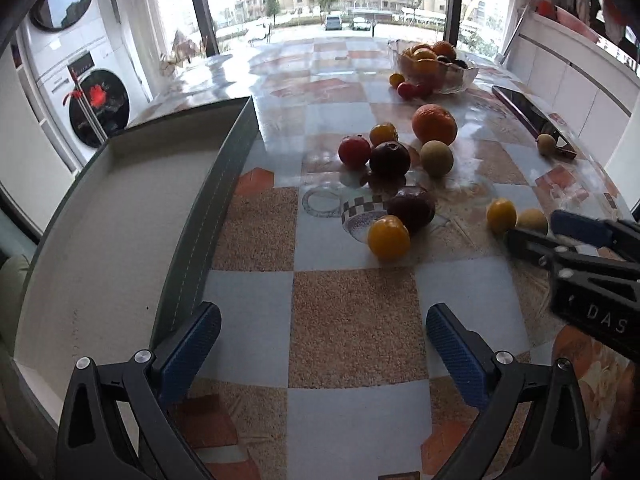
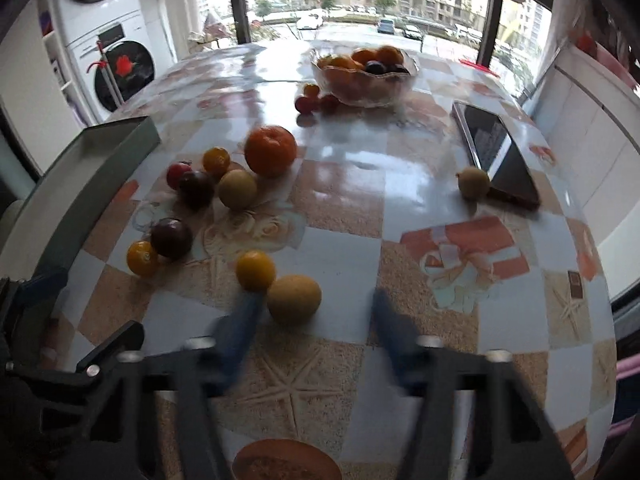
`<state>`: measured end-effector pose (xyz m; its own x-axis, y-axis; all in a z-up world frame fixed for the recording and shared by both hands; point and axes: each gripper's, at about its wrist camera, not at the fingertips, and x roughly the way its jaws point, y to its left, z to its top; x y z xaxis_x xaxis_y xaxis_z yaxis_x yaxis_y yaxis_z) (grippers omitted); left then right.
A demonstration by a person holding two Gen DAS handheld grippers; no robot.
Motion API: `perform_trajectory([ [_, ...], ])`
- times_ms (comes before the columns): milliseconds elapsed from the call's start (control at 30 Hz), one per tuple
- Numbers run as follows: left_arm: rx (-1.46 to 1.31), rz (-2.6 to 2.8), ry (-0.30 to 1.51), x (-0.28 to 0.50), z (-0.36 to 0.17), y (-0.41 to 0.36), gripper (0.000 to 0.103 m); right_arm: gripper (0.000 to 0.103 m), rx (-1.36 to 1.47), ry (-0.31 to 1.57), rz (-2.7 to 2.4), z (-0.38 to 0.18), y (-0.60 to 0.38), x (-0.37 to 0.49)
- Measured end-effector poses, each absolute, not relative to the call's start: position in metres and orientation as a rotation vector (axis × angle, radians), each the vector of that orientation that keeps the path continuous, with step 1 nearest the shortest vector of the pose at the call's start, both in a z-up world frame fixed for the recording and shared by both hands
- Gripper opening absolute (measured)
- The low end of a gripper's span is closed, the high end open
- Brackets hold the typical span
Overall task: Organize fruits
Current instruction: 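Grasp a brown round fruit with the right tool while the left grasps a small orange, then carry both fruits into the white tray and open both tools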
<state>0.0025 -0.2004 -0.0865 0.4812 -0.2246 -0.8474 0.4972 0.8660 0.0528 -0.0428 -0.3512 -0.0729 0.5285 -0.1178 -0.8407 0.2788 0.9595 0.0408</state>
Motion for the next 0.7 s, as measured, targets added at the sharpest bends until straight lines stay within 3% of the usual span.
perform_trajectory([
  [33, 0.306, -0.456, 0.983, 0.002, -0.086, -0.201, 0.101, 0.029, 0.205, 0.983, -0.222, -0.071, -0.355, -0.046],
  [100, 0.301, -0.474, 0.966, 0.002, -0.081, -0.204, 0.086, 0.029, 0.253, 0.970, -0.212, -0.069, -0.360, -0.055],
  [233, 0.315, -0.489, 0.957, 0.008, -0.076, -0.221, 0.081, 0.029, 0.330, 0.954, -0.212, -0.066, -0.370, -0.069],
  [267, 0.314, -0.491, 0.957, 0.010, -0.077, -0.223, 0.070, 0.029, 0.346, 0.952, -0.213, -0.065, -0.374, -0.073],
  [400, 0.277, -0.515, 0.992, 0.022, -0.081, -0.228, 0.054, 0.029, 0.372, 0.943, -0.224, -0.061, -0.382, -0.082],
  [467, 0.266, -0.526, 0.990, 0.022, -0.080, -0.228, 0.032, 0.029, 0.382, 0.940, -0.224, -0.060, -0.383, -0.085],
  [533, 0.263, -0.553, 0.990, 0.019, -0.079, -0.229, 0.023, 0.029, 0.394, 0.939, -0.220, -0.059, -0.383, -0.088],
  [700, 0.198, -0.577, 0.980, 0.010, -0.065, -0.212, 0.023, 0.029, 0.402, 0.945, -0.207, -0.055, -0.377, -0.092],
])
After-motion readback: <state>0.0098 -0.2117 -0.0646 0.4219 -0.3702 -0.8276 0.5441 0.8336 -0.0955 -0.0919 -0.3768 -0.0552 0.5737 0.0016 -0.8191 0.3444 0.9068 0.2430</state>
